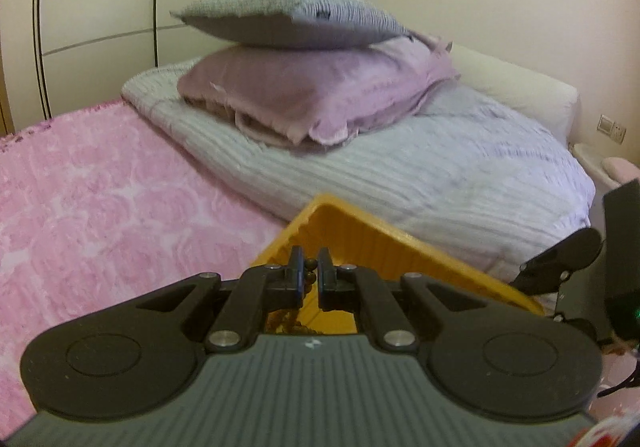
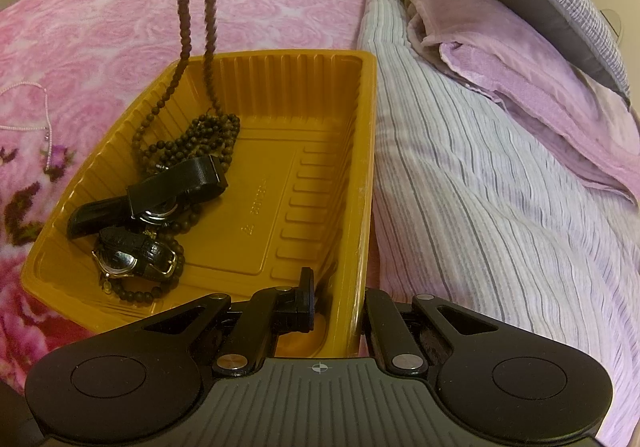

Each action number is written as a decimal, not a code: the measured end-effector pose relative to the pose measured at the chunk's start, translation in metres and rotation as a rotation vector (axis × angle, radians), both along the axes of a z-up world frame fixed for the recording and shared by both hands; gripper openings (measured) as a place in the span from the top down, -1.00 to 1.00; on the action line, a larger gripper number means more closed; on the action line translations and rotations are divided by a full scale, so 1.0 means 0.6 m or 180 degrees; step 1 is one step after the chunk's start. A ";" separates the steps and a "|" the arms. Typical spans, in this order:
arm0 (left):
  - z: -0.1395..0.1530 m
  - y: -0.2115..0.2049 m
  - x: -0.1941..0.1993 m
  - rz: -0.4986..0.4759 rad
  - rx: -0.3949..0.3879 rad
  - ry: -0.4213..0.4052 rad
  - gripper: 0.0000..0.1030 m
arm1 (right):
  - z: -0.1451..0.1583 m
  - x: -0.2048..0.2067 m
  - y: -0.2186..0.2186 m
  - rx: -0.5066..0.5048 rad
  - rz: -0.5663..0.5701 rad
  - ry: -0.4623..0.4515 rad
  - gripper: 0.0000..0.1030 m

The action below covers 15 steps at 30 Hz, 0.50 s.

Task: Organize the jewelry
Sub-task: 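Lift the brown bead strand into the tray and open the left gripper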

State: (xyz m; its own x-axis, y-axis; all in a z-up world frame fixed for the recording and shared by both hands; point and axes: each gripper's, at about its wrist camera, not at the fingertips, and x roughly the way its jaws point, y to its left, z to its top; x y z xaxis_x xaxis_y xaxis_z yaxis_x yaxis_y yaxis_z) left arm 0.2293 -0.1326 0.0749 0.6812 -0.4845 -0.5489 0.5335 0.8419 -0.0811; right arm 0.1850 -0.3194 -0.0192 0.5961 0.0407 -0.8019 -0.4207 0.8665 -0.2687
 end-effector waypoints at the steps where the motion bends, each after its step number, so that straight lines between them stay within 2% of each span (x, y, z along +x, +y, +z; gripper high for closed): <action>1: -0.004 0.001 0.003 -0.0005 -0.0019 0.0041 0.90 | 0.000 0.000 0.000 0.0000 0.0000 0.0001 0.88; 13: -0.018 0.002 0.019 0.0003 -0.0043 0.0204 0.89 | -0.001 0.001 -0.001 0.0006 -0.0004 0.0013 0.88; 15: -0.017 0.004 0.024 0.0003 -0.0085 0.0244 0.83 | 0.000 0.001 -0.001 0.0005 -0.0004 0.0011 0.88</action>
